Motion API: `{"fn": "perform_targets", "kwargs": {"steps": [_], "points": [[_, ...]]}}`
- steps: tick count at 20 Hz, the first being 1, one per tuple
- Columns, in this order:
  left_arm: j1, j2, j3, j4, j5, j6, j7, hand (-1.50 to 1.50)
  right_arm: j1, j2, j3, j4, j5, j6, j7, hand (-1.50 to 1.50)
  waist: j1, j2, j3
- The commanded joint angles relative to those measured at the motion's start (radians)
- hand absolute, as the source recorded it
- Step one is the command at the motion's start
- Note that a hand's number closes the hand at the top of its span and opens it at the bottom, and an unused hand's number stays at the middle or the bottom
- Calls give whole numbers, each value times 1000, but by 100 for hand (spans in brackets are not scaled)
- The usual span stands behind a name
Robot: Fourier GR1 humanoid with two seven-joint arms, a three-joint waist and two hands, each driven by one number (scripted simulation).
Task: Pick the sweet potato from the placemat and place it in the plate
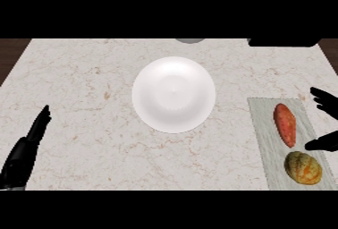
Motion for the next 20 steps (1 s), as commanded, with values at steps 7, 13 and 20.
{"fn": "perform_targets", "kwargs": {"steps": [7,13,20], "points": [[-48,-94,23,67,-88,-4,-26,0,-63,128,19,66,110,64,11,-150,-6,-1,-1],[61,-82,64,-111,-93,-69,47,0,-127,138,-37,253,205,98,-104,-150,2,-1,0],[-2,-123,109,-31,-132,-97,34,0,-141,202,-37,291,294,72,-153,-150,-3,-1,0]]}}
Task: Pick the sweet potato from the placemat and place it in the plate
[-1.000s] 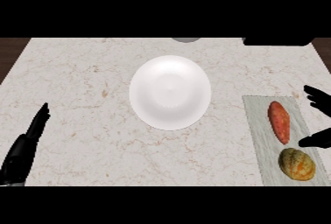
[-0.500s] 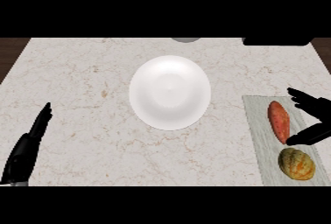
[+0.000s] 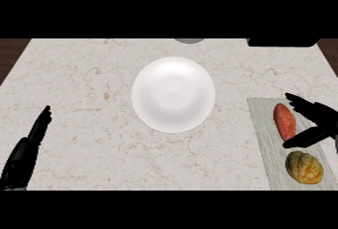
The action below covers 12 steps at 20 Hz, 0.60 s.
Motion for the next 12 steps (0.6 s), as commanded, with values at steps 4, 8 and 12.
{"fn": "perform_targets", "kwargs": {"steps": [4,8,12], "points": [[-81,-3,47,67,-13,-46,16,0,26,73,-30,-49,16,-46,-50,150,-5,0,1],[-11,-63,23,41,-82,1,-31,0,-32,36,-52,121,88,-38,-185,150,2,2,2],[45,-56,42,-68,-57,-57,23,0,17,65,-47,21,114,-81,-145,150,0,0,2]]}}
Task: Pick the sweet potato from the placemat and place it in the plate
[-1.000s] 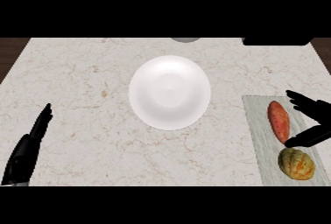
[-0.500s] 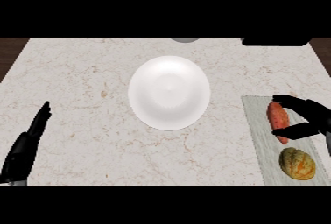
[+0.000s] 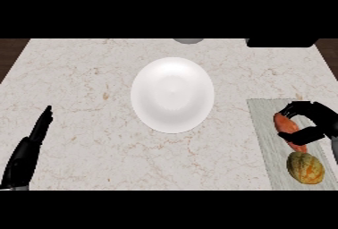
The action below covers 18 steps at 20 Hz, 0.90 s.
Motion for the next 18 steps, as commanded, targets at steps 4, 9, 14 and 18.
{"fn": "perform_targets", "kwargs": {"steps": [4,9,14,18], "points": [[-36,-33,-53,-64,-39,7,56,0,-170,-90,116,53,204,-42,-132,150,59,23,12],[-62,-27,-63,-55,-24,-27,28,0,-309,-197,239,50,402,-113,-247,150,120,43,13],[-63,-30,-56,-18,-17,-35,24,0,-397,-159,197,217,446,-324,-418,150,97,40,13],[-61,-17,-33,-43,-27,-14,49,0,-492,-180,127,271,417,-406,-535,150,83,28,12]]}}
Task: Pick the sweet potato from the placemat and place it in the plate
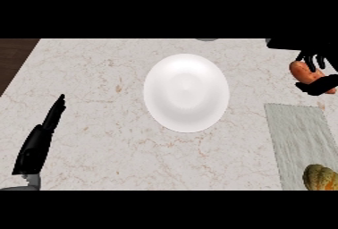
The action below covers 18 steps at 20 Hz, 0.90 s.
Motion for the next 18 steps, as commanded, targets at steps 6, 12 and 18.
{"fn": "perform_targets", "kwargs": {"steps": [6,12,18], "points": [[32,5,24,-1,-1,7,-13,0,-175,39,-108,82,-115,-8,-353,150,-39,-20,-3],[32,-5,51,30,3,14,-3,0,-248,104,-78,47,-126,131,-363,150,-75,-30,-5],[87,14,72,-34,13,-9,1,0,-293,265,-42,-27,-126,147,-225,150,-78,-34,-5]]}}
